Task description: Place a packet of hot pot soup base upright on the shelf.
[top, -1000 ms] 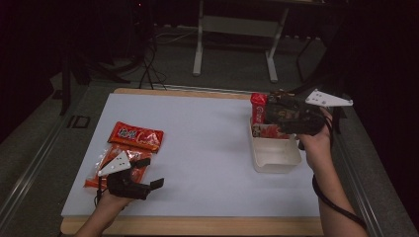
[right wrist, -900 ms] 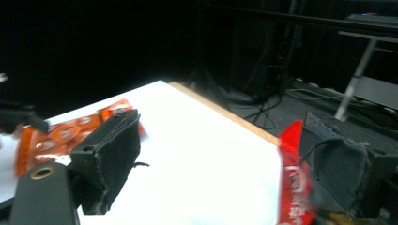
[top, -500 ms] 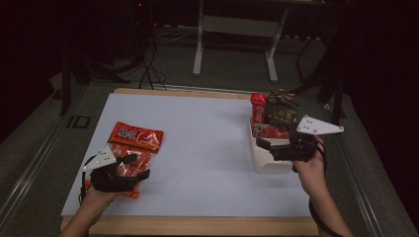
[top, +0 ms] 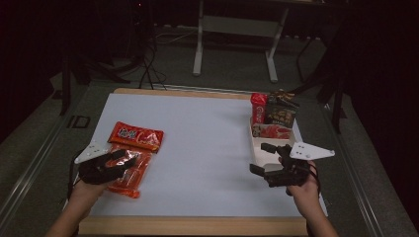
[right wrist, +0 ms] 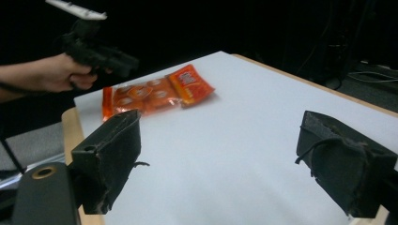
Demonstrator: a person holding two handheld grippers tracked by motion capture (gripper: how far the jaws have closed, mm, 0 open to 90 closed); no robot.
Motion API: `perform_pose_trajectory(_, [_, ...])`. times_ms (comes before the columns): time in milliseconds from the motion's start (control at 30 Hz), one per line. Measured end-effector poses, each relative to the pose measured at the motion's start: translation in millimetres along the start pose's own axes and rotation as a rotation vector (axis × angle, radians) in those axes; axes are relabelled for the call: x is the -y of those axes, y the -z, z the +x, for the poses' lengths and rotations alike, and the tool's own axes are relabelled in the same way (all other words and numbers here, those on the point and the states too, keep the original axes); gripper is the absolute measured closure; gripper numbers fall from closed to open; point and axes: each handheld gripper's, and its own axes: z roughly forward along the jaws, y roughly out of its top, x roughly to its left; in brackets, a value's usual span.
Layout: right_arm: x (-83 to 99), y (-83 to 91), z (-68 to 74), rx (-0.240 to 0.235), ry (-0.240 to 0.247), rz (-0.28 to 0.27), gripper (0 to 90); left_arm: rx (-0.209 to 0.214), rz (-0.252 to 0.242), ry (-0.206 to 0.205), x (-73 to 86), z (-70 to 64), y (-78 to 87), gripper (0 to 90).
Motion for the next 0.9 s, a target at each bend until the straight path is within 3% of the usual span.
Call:
perform_pose_trajectory(33, [1.4, 0.3, 2.9, 0.004, 0.010, 0.005, 13.9, -0.039, 0.008, 0.012, -0.5, 4.0, -0.3, 52.5])
perform_pose_trajectory(67, [3.3, 1.1, 6.3, 0.008, 0.018, 0.003, 13.9, -0.044, 0.008, 0.022, -0.7, 7.2, -0.2, 56.1])
perform_pose_trajectory(133, [6.1, 3.1, 10.7, 0.002, 0.019, -0.004, 13.9, -0.097, 0.024, 0.047, -1.8, 15.3, -0.6, 62.0])
perform_pose_trajectory(233, [10.3, 5.1, 15.0, 0.007, 0.023, -0.004, 13.9, -0.131, 0.044, 0.072, -2.2, 26.3, -1.2, 70.6])
perform_pose_trajectory(333, [13.1, 6.6, 16.3, 0.009, 0.022, -0.007, 14.0, -0.185, 0.079, 0.068, -1.7, 35.1, -3.6, 79.4])
perform_pose_trajectory(500, [14.9, 7.6, 16.2, 0.005, 0.022, -0.022, 14.1, -0.239, 0.127, 0.081, 5.2, 49.6, -9.6, 89.4])
perform_pose_trajectory(667, [16.6, 7.6, 15.4, 0.004, 0.013, -0.022, 13.9, -0.311, 0.173, 0.095, 12.3, 63.3, -13.1, 90.0])
perform_pose_trajectory(900, [15.9, 8.5, 14.1, 0.017, 0.010, -0.023, 14.1, -0.348, 0.229, 0.127, 15.9, 78.1, -22.3, 90.0])
